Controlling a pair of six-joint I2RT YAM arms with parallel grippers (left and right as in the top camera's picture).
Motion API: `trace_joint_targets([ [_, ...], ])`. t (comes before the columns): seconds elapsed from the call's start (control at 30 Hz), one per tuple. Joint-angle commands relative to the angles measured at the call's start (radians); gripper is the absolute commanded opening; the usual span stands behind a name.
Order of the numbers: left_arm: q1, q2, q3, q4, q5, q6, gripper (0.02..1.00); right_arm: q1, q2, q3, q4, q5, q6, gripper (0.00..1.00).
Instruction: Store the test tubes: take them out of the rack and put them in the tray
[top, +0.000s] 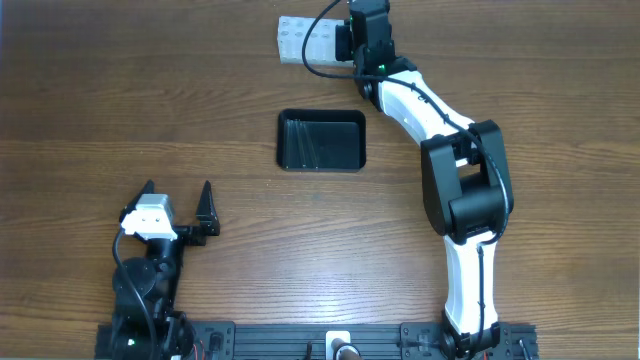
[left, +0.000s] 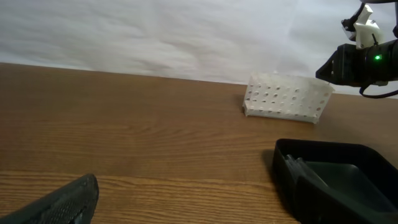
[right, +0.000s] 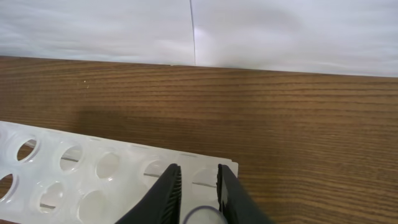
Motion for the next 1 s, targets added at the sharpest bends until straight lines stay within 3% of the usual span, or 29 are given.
trace_joint_targets([
  [0.03,0.005,-0.009,-0.005,-0.001,0.013,0.014,1.0,-0.002,0.009,0.026,0.011,-0.001,0.007,0.163],
  [0.37,0.005,-0.009,-0.005,-0.001,0.013,0.014,0.998,0.008,-0.01,0.043,0.006,0.003,0.025,0.097],
  [0.57,0.005,-0.009,-0.005,-0.001,0.013,0.014,0.998,0.014,-0.063,0.076,-0.029,0.05,0.024,0.095],
  [1.0,0.005,-0.009,-0.005,-0.001,0.013,0.014,1.0,0.059,-0.405,0.103,-0.162,0.058,0.013,0.097],
])
